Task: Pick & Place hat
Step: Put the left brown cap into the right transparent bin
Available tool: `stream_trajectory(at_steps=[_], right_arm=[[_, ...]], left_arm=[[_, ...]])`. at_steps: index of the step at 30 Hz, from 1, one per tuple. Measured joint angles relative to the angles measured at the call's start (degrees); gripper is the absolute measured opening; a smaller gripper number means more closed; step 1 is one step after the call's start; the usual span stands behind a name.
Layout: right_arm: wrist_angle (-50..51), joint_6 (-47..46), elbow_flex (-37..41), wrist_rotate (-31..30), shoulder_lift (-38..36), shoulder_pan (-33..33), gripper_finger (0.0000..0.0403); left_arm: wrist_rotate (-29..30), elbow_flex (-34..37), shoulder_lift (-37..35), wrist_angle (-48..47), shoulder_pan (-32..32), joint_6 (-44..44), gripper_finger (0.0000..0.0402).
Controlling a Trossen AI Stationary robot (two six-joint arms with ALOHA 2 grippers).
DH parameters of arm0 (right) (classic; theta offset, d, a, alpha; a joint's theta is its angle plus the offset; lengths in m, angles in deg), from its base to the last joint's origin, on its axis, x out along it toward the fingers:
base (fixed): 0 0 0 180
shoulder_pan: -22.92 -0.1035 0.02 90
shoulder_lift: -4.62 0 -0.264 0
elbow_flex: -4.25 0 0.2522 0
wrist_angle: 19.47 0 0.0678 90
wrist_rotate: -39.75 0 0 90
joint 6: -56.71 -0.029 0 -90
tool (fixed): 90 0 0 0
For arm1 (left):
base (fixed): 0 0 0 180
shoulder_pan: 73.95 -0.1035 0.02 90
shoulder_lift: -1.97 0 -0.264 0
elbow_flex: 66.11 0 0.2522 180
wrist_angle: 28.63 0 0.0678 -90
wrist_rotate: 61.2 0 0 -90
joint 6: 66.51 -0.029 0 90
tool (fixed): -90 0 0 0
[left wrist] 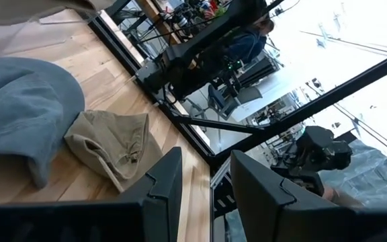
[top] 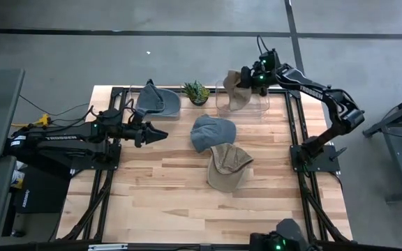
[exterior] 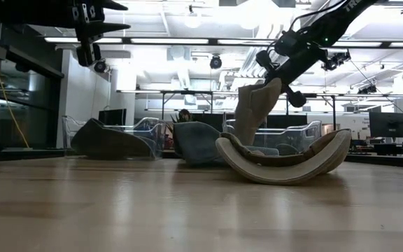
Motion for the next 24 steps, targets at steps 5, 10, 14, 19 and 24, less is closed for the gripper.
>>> stream_trajectory(at_steps=[5, 10, 14, 19, 24], right_arm=[[-0.6, -1.1, 0.0, -1.0, 3.0, -1.4, 0.0], [0.1, -1.8, 0.0, -4.9, 4.6, -1.4, 0.0], [2.6, -2.0, 0.0, -8.2, 4.6, -0.8, 0.0], [5.9, -1.0, 0.0, -11.4, 4.6, -0.5, 0.0], [10.0, 1.0, 0.0, -16.0, 4.6, -0.5, 0.0]], left_arm=[[-0.3, 0.0, 0.0, -0.2, 0.0, 0.0, 0.0105], [-0.5, 0.0, 0.0, -0.2, 0.0, 0.0, 0.0105], [-0.5, 0.0, 0.0, -0.2, 0.0, 0.6, 0.0105], [-0.6, 0.0, 0.0, -0.2, 0.1, 1.0, 0.0105], [-0.6, 0.0, 0.0, -1.3, 0.1, 1.1, 0.0105]])
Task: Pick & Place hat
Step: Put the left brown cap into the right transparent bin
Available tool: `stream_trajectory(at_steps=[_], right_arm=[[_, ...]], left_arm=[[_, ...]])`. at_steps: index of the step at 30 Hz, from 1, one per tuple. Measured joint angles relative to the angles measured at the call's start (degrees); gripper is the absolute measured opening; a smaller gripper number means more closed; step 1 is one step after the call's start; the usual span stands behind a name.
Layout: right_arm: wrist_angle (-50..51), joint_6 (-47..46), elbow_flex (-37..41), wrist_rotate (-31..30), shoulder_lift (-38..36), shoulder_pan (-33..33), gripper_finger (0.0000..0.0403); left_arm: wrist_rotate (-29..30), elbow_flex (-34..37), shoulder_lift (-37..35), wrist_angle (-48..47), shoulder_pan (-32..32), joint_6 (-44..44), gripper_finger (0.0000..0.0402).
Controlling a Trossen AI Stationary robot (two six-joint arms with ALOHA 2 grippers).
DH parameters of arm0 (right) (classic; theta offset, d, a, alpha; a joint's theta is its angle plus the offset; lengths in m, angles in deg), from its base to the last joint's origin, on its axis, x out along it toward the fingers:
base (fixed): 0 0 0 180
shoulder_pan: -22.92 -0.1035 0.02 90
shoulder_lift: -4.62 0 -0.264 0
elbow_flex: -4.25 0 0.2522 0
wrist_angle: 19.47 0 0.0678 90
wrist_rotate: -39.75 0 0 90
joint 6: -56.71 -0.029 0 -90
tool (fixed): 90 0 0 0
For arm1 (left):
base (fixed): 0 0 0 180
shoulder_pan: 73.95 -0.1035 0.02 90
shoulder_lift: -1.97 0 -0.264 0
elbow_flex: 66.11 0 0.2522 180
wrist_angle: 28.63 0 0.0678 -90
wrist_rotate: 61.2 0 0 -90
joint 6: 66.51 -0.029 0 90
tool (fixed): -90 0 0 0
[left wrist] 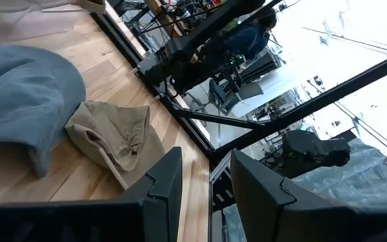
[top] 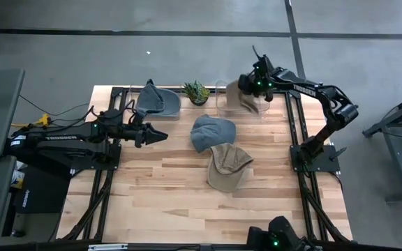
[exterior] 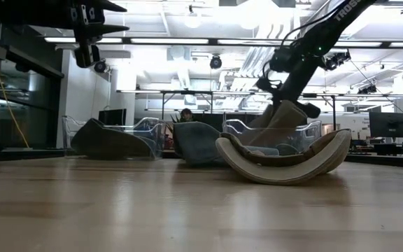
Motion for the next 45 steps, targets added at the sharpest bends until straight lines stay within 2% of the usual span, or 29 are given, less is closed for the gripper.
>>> stream_trajectory(at_steps=[7, 13, 17, 26, 30, 38, 45], right_arm=[[2.9, 3.0, 0.0, -3.5, -0.1, 0.0, 0.0], [3.7, 6.3, 0.0, -2.4, -0.1, 0.0, 0.001], [3.8, 8.2, 0.0, -2.0, -0.1, 0.0, 0.0046], [4.0, 12.2, 0.0, -1.3, -0.8, 0.0, 0.0163], [4.9, 13.3, 0.0, -1.7, -1.6, 0.7, 0.0192], [9.7, 16.3, -0.3, -1.6, -3.8, 2.5, 0.0196], [15.1, 20.7, -4.8, -2.0, -5.8, 3.5, 0.0196]], left_arm=[[-0.2, 0.0, 0.0, -1.5, 0.0, 1.3, 0.0105], [-0.5, 0.0, 0.0, -1.5, 0.0, 1.5, 0.0105], [-0.5, 0.0, 0.0, -1.5, 0.0, 1.5, 0.0105], [-0.5, 0.0, 0.0, -1.5, 0.0, 1.5, 0.0105], [-0.5, 0.0, 0.0, -1.5, 0.0, 1.7, 0.0105], [-0.5, 0.0, 0.0, -1.5, 0.0, 1.7, 0.0105], [-0.4, 0.0, 0.0, -1.5, 0.0, 1.7, 0.0105]])
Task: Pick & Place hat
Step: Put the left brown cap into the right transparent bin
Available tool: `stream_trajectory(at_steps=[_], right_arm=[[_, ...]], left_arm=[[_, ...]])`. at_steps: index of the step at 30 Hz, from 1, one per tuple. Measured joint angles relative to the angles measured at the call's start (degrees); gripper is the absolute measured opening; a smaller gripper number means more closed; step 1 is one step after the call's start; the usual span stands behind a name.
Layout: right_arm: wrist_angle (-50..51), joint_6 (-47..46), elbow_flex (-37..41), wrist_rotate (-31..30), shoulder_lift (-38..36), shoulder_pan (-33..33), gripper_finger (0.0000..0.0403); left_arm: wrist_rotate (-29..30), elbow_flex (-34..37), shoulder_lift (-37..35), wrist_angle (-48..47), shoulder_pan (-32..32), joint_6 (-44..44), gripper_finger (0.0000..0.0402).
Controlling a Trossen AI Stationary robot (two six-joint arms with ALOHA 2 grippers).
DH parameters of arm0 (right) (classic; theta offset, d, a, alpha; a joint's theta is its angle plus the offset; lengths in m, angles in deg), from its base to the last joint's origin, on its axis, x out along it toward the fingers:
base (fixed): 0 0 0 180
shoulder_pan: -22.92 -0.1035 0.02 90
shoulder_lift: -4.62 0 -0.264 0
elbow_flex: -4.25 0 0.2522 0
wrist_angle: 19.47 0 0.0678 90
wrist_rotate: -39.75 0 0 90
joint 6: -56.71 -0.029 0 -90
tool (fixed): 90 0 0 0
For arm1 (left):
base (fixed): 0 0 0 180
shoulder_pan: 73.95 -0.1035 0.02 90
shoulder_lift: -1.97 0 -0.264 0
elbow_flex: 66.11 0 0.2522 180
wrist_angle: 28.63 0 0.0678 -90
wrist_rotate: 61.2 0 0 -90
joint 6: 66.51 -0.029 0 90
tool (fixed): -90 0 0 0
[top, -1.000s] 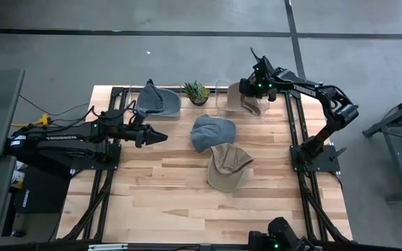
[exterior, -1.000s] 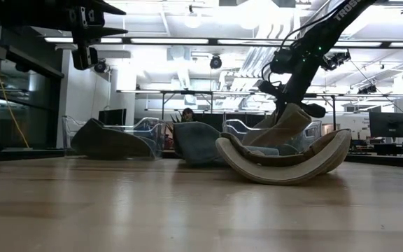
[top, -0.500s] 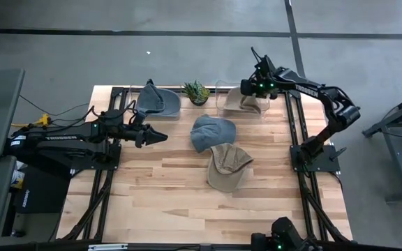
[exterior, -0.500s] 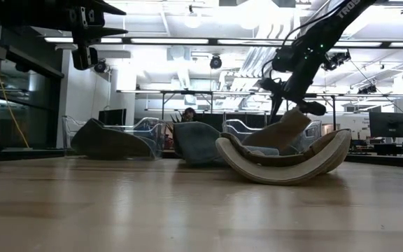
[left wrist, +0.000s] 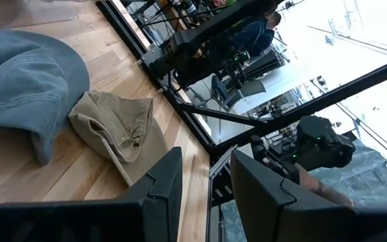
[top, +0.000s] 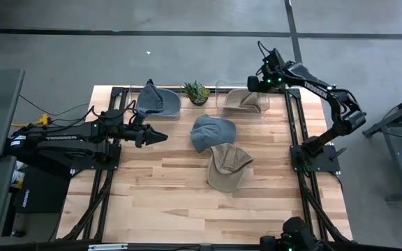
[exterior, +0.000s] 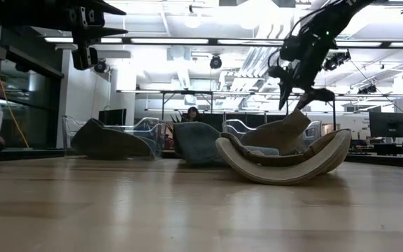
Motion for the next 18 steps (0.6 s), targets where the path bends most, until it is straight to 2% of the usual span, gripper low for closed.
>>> stream_trajectory(at_steps=[5, 12, 18], right_arm=[[4.8, 6.8, -5.5, 0.1, 0.0, -0.5, 0.0161], [6.3, 14.0, -10.7, 0.1, 0.0, -2.3, 0.0018], [6.7, 17.1, -11.4, -0.3, 0.0, -3.9, 0.0005]], left_arm=[[0.0, 0.0, 0.0, 0.0, 0.0, 0.0, 0.0105], [0.0, 0.0, 0.0, -0.2, 0.0, 0.0, 0.0105], [0.0, 0.0, 0.0, -0.3, 0.0, 0.0, 0.0105]])
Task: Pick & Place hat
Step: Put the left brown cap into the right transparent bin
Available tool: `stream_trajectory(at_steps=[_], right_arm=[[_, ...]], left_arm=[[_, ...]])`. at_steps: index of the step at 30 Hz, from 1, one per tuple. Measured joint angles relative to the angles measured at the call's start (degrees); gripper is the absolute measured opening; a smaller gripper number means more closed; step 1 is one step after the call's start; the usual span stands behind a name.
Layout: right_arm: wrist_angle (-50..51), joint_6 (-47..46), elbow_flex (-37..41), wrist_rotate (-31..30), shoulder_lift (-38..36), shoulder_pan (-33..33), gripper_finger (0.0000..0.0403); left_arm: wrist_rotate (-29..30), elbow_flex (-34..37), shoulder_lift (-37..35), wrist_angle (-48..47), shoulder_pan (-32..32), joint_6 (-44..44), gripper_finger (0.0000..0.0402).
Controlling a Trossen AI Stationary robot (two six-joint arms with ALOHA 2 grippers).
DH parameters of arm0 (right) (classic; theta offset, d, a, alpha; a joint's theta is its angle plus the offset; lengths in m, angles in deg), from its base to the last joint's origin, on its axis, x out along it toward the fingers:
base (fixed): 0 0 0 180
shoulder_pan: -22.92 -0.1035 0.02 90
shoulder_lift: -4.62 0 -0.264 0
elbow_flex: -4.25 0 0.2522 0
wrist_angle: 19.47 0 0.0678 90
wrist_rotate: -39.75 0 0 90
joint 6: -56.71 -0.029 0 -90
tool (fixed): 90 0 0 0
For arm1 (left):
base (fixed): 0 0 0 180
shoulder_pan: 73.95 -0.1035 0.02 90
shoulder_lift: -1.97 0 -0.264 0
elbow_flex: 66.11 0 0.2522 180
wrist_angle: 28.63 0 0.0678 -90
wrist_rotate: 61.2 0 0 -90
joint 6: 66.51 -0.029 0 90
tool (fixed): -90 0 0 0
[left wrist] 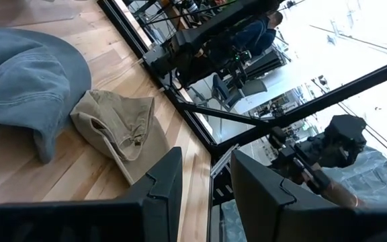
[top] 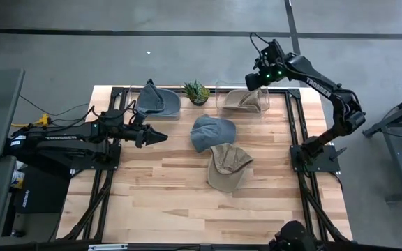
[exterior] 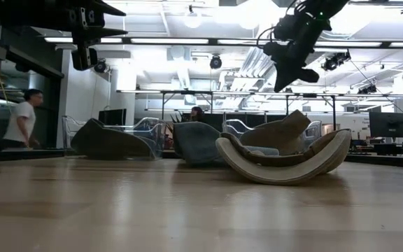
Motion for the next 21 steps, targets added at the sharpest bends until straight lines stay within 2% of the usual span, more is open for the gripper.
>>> stream_trajectory(at_steps=[6, 14, 19, 21], right_arm=[[2.2, 1.2, 0.0, -5.0, 1.2, -2.6, 0.0002], [4.5, -0.5, 0.0, -7.6, 8.8, -5.6, 0.0001], [7.1, -1.8, 0.0, -6.6, 13.1, -5.5, 0.0], [9.0, -1.9, 0.0, -9.2, 14.3, -5.4, 0.0]], left_arm=[[0.0, 0.0, 0.0, 0.0, 0.0, 0.0, 0.0105], [0.8, 0.0, -0.9, 0.0, 0.0, -0.2, 0.0105], [0.8, 0.0, -0.9, -0.1, 0.0, 0.3, 0.0105], [0.8, 0.0, -0.9, -0.7, 0.0, 0.9, 0.0105]])
